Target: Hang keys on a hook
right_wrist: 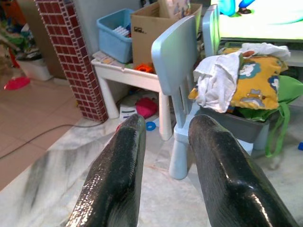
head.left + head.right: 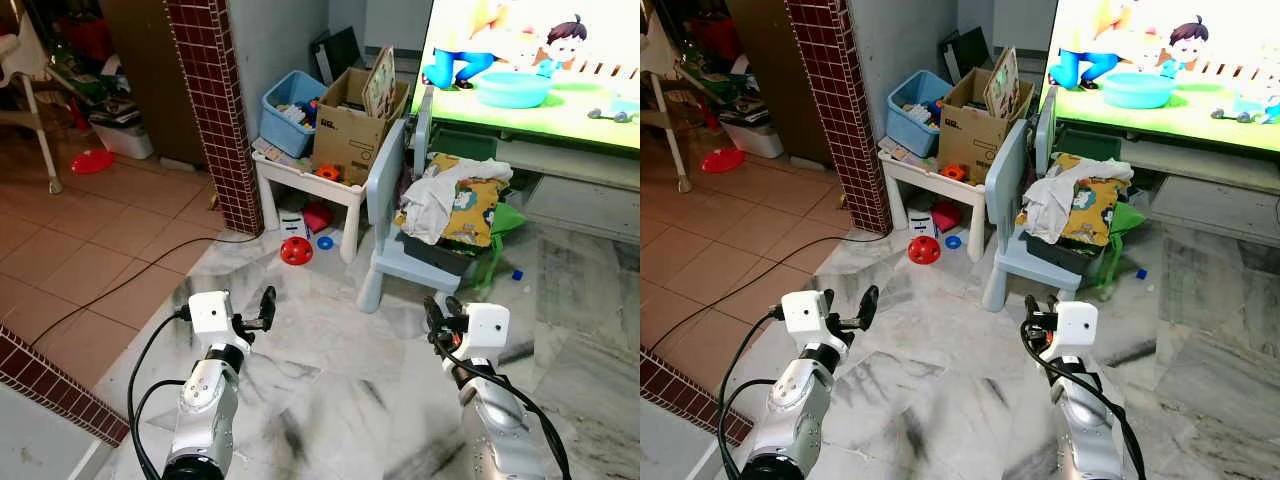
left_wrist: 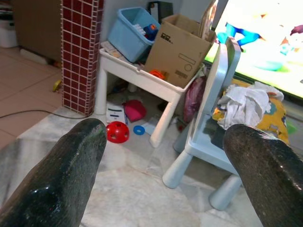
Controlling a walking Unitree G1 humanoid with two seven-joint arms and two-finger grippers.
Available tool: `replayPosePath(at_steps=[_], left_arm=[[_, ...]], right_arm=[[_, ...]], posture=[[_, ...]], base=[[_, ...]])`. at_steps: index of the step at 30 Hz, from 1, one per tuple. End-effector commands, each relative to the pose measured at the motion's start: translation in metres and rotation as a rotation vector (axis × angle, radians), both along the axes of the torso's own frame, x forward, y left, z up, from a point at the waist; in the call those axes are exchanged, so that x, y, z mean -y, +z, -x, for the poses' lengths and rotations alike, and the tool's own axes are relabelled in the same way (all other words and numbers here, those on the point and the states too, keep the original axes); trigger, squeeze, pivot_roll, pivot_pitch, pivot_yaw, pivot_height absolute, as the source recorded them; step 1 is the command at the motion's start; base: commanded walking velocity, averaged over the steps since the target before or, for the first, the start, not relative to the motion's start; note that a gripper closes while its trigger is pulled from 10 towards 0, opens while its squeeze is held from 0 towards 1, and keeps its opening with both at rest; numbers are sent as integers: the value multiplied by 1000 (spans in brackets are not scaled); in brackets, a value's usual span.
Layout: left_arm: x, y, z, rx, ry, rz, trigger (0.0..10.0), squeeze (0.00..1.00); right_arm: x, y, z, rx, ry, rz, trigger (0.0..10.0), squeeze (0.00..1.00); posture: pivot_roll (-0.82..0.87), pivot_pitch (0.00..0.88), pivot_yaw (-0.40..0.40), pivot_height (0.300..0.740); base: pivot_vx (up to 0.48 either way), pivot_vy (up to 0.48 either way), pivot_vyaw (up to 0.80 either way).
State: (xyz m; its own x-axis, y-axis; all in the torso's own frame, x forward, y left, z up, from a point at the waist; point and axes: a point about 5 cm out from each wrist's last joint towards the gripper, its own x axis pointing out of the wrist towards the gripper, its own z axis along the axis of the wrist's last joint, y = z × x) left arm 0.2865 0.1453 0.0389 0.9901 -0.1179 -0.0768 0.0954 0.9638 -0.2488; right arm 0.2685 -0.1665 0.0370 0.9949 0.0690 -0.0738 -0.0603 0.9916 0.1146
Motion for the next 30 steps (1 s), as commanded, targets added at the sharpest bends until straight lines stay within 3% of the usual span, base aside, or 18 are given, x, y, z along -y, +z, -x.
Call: replayPosePath(at_steps=[1,10,14,18,19,21,28,30], left_arm=[[-2,0,0,-12,13,-7,10000,0],[-5,-21,12,-75,-1,-62,10000,0],[-10,-42,26,-169,-14,-98,10000,0],[-13,-51,32,-211,-20,-130,10000,0],[-14,-63,39,-284,-37,-178,10000,0],[-15,-71,45,-342,-45,-209,10000,0],[-14,-91,63,-487,-82,-244,10000,0],[-16,-100,74,-551,-99,-269,10000,0]], right_arm=[[-1,1,-1,4,5,3,10000,0],[5,-19,7,-81,6,21,10000,0],[17,-44,23,-200,-5,67,10000,0],[23,-56,32,-261,-4,99,10000,0],[27,-66,40,-323,-2,126,10000,0],[31,-74,47,-376,-4,144,10000,0],[40,-98,73,-560,-24,176,10000,0],[45,-107,86,-638,-61,187,10000,0]], posture=[[-16,56,16,740],[-21,43,16,740],[-26,39,19,740],[-27,40,22,740],[-30,43,27,740],[-31,43,30,740],[-45,42,44,740],[-49,44,48,740]], base=[[0,0,0],[0,0,0],[0,0,0],[0,0,0],[0,0,0],[0,0,0],[0,0,0],[0,0,0]])
